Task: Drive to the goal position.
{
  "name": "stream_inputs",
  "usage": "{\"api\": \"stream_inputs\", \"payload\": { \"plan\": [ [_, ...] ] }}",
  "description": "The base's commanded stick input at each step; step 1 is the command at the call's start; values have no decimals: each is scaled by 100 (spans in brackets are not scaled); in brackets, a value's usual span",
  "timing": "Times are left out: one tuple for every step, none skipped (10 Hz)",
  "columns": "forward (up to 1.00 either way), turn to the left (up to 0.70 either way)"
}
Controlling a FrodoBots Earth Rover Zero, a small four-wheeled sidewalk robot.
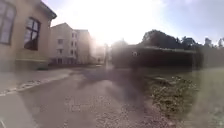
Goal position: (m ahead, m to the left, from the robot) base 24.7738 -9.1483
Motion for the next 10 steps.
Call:
{"api": "stream_inputs", "payload": {
  "plan": [
    [44,2],
    [44,2],
    [44,2],
    [44,2],
    [44,2],
    [44,2],
    [44,2],
    [44,2],
    [44,2],
    [44,4]
  ]
}}
